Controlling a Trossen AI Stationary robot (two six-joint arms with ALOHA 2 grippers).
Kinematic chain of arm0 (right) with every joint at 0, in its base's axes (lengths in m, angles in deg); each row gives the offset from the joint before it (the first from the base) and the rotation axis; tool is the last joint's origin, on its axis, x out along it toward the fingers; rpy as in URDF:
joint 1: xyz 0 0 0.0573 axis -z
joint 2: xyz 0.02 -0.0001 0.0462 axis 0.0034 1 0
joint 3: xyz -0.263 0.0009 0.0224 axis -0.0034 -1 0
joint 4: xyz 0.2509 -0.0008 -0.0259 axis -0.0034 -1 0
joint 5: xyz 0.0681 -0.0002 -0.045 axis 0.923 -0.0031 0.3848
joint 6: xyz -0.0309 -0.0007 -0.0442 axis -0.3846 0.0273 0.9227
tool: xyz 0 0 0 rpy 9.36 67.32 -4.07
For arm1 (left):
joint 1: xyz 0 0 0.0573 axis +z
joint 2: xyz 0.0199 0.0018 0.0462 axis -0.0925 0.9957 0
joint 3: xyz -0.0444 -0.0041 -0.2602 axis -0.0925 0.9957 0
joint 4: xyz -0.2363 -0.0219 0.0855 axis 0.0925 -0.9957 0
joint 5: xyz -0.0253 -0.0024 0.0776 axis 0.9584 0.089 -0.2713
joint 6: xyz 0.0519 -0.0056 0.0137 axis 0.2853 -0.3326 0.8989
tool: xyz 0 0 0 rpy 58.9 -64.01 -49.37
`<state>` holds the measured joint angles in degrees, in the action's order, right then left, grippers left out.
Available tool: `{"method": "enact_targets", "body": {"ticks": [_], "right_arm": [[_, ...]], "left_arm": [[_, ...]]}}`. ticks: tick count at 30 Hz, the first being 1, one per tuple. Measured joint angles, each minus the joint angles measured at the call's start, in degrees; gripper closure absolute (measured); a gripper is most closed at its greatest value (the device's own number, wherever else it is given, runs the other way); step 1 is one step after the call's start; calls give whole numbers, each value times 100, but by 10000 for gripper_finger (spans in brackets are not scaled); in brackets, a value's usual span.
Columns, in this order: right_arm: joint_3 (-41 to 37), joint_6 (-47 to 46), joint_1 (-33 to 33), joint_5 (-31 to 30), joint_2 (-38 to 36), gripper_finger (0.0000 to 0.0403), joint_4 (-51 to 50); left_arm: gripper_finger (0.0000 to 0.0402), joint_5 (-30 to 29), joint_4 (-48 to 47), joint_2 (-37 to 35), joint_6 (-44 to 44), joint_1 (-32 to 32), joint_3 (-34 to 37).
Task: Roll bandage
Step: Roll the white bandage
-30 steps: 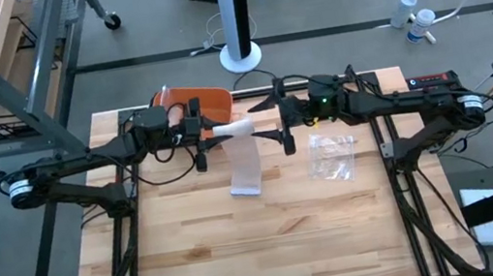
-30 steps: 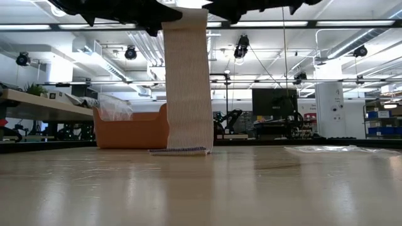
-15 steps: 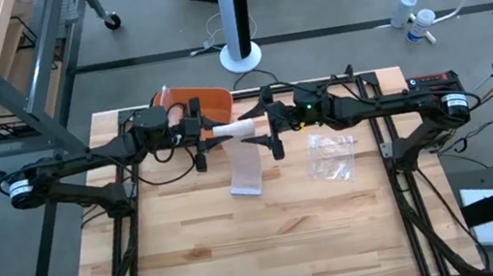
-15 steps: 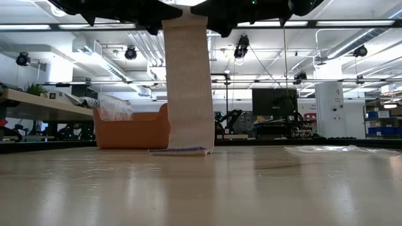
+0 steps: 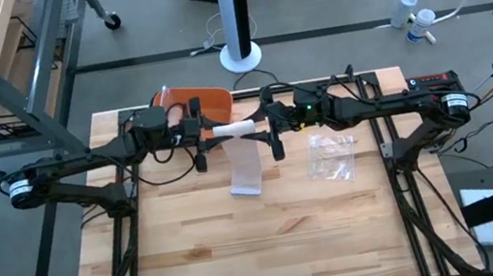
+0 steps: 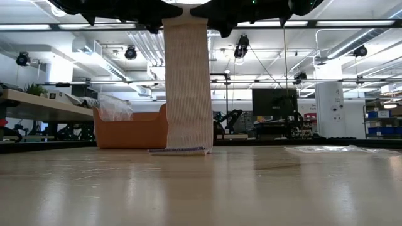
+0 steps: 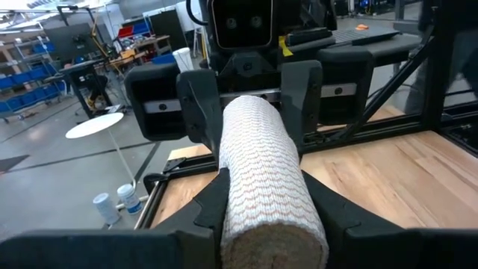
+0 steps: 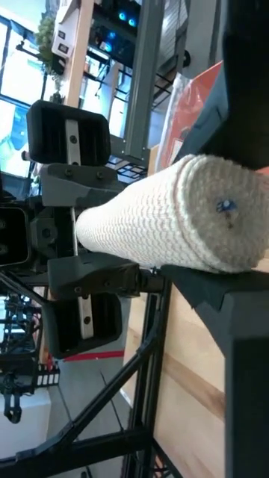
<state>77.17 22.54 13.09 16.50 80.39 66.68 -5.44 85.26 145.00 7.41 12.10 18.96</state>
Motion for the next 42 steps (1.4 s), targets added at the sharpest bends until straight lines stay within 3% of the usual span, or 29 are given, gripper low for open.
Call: {"method": "enact_targets", "body": {"ticks": [6,10,19,25,33,38,42], "right_arm": [[0,88,-3,8,0,299,-19],[-2,263,-28,19,-38,321,-44],[17,759,-111,30,-377,318,3],[20,981,-157,37,-431,319,313],[11,2029,-184,-7,-411,321,217],[11,2826,-412,-642,-411,321,236],[68,3433,-645,-1117,-409,321,251]], "left_arm": [[291,50,-20,0,-19,-18,0],[245,117,-36,0,-188,-74,0],[152,144,-397,-43,-268,-72,29],[158,155,-270,179,-367,-72,105],[187,515,147,327,-1055,-76,116],[176,1061,155,324,-1537,-76,116],[154,1120,229,271,-1682,-94,116]]}}
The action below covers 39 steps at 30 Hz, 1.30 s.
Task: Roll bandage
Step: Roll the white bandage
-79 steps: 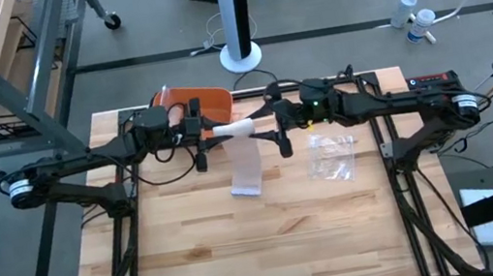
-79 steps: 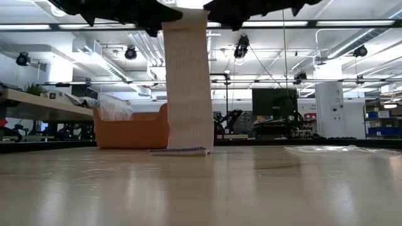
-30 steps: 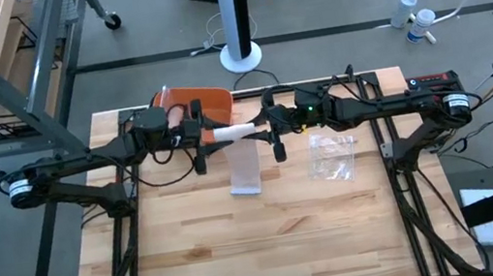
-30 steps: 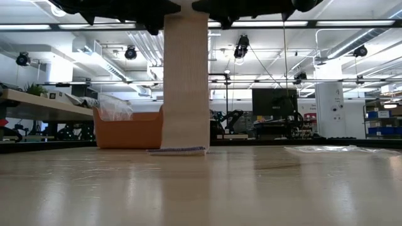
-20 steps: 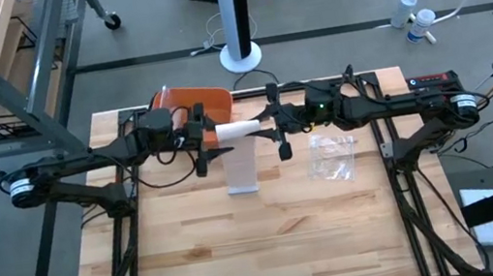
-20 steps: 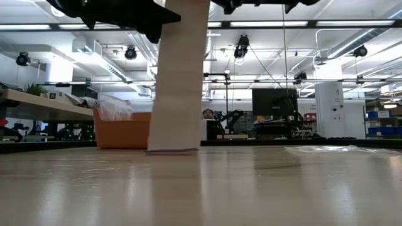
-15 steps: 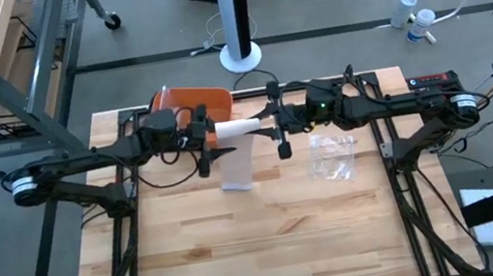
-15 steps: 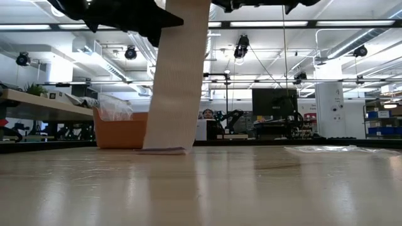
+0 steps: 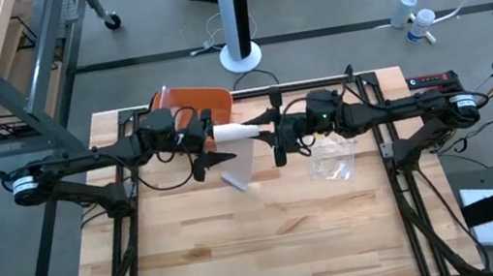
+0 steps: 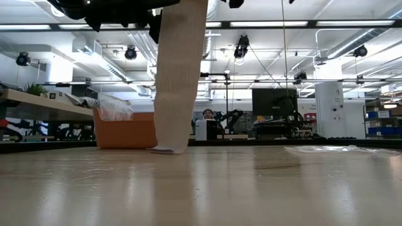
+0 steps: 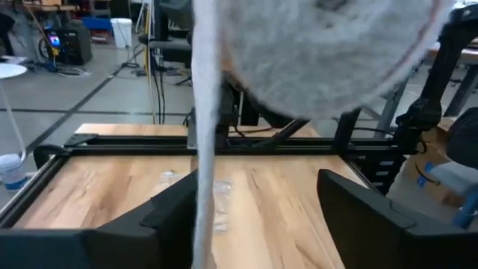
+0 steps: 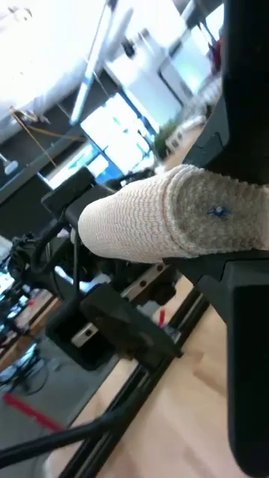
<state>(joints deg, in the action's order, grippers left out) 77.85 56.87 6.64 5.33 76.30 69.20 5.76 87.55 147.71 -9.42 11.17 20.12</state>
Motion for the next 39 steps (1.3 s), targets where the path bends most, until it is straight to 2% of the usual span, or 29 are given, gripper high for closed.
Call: {"method": "enact_targets", "body": {"ticks": [8,19,25,28,32,36,39], "right_arm": [[39,905,-578,-1004,-4,321,-48],[207,494,-1858,-1934,-253,321,-302],[889,-855,-2200,-1913,-321,320,-1548],[1149,-1440,-2323,-1632,-321,320,-2039],[1194,-1995,-2460,-1107,-312,322,-1978],[963,-2167,-2473,-1191,-317,321,-1837],[344,-2095,-2359,-1324,-304,322,-1149]], "left_arm": [[110,110,179,-12,-277,-197,-2],[74,151,174,-517,-601,-706,-9],[55,168,674,-777,-767,-1152,-11],[50,138,1041,-883,-739,-1288,-11],[51,-149,1294,-1056,-684,-1294,-10],[56,-216,1360,-1089,-577,-1294,1],[54,-215,1457,-1045,-570,-1294,28]]}}
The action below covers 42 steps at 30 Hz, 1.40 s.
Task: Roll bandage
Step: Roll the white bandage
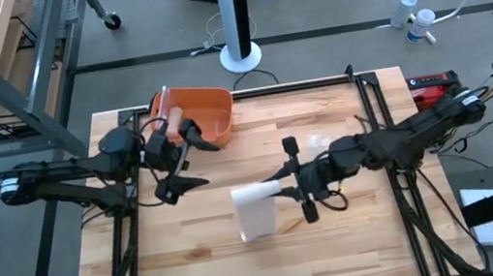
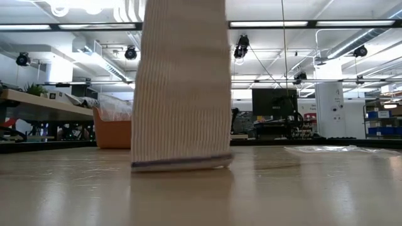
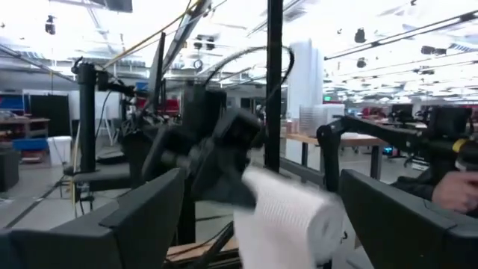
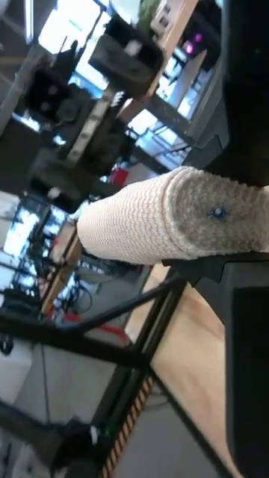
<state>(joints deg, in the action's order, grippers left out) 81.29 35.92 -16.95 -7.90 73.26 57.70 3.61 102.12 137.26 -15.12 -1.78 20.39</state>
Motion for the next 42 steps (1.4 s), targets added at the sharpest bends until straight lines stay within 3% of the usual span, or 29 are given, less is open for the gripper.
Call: {"method": "enact_targets", "body": {"ticks": [4,7,13,16,19,25,29,34,42], "right_arm": [[-1003,-51,317,-80,4,322,1498],[-1563,-7,618,-311,2,322,2085],[-2030,246,1345,-381,120,322,2226],[-2108,600,1552,-374,323,322,2244],[-2108,792,1669,-373,484,322,2296],[-2105,1477,1655,-395,646,322,2493],[-2106,2321,1657,-669,722,322,2541],[-2065,2895,1653,-857,724,322,2555],[-2016,3701,1653,-989,721,322,2510]], "left_arm": [[48,-181,124,-1,118,16,144],[47,-273,1,-81,259,165,237],[53,-260,76,45,-6,809,714],[62,-273,704,256,-402,1049,1064],[69,-255,1234,381,-613,1242,1299],[70,110,1231,664,-702,1577,1484],[83,403,1199,1072,-1046,1629,1257],[101,1402,737,1570,-1161,1748,627],[111,1896,-893,2140,-136,2071,-433]]}}
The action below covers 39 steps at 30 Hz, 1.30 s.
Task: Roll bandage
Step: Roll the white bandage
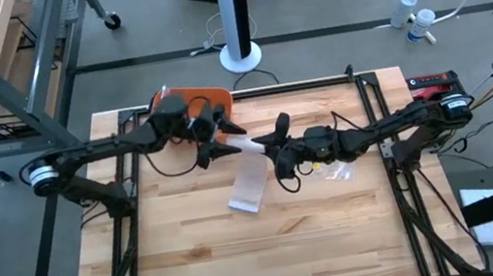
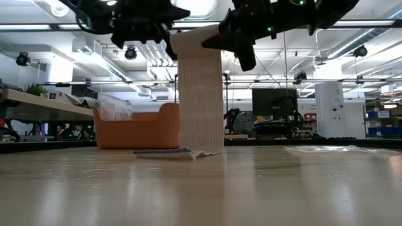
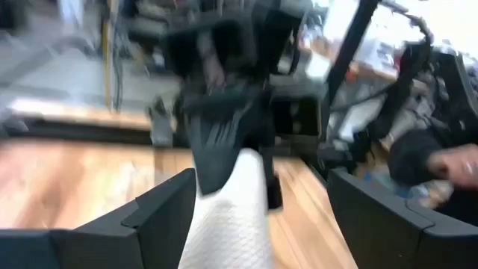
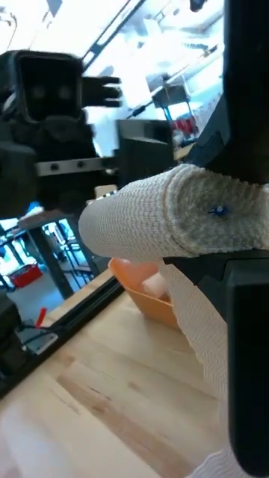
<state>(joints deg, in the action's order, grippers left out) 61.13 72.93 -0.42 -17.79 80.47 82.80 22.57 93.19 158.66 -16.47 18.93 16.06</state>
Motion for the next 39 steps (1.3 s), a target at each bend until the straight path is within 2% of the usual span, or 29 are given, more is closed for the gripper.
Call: {"method": "enact_targets", "body": {"ticks": [5,11,27,34,39], "right_arm": [[0,565,0,-30,0,322,-8],[-2,1331,0,-108,0,321,-35],[-2,2364,0,-610,0,321,-43],[-4,2657,0,-623,-2,321,-56],[-4,2893,0,-623,-2,321,-60]], "left_arm": [[114,642,-1001,447,410,167,-657],[125,954,-1841,923,698,248,-1114],[139,1013,-2099,1086,1024,602,-1168],[150,807,-2158,1086,1049,596,-1164],[142,787,-2267,1086,1017,598,-1164]]}}
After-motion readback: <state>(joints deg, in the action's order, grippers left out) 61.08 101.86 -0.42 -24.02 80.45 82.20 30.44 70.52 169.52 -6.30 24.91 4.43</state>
